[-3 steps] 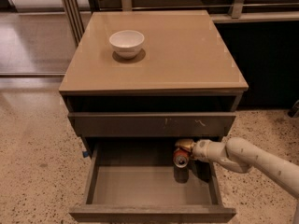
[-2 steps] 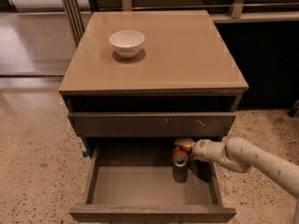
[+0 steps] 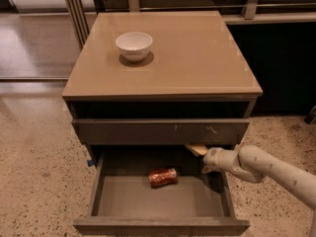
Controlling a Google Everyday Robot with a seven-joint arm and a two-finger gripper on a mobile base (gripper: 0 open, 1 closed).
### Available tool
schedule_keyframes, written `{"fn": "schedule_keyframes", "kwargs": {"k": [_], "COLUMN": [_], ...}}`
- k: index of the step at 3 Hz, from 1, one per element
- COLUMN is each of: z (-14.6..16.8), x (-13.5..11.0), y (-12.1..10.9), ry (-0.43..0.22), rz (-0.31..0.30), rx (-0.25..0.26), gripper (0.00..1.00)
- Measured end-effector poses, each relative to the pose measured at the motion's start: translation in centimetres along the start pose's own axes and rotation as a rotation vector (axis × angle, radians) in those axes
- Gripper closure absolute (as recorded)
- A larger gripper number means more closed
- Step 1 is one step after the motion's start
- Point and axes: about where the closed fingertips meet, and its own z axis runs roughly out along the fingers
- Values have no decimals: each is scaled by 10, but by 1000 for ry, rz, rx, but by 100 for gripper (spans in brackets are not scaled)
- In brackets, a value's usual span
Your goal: Place coke can into middle drawer
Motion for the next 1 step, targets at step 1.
{"fn": "schedule_keyframes", "kwargs": {"k": [1], "z": [0], "x": [0], "y": [0], "ry": [0], "rz": [0], "rx": [0], "gripper": [0]}}
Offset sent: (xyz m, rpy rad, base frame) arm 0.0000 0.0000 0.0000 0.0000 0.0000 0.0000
